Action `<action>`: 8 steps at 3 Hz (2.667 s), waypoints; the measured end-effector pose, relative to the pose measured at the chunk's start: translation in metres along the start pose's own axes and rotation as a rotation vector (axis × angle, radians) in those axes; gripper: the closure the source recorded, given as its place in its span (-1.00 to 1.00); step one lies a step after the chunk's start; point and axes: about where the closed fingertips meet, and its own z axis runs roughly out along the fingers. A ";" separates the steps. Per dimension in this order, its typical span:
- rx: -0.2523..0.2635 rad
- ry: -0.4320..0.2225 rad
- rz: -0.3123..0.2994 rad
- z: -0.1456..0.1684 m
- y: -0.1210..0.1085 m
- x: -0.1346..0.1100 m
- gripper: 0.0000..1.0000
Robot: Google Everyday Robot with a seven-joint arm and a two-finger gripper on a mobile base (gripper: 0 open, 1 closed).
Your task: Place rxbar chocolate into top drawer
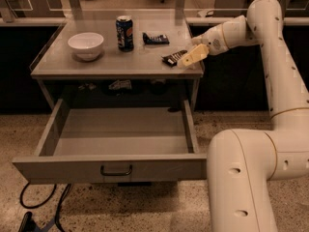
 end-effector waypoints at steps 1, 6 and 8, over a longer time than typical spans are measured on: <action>0.079 0.090 0.073 0.002 -0.014 0.005 -1.00; 0.023 0.153 0.138 0.063 -0.005 0.009 -1.00; 0.023 0.153 0.138 0.063 -0.005 0.009 -0.15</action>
Offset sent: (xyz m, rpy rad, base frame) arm 0.0107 -0.0049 -0.0040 -0.0643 0.0458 -0.0865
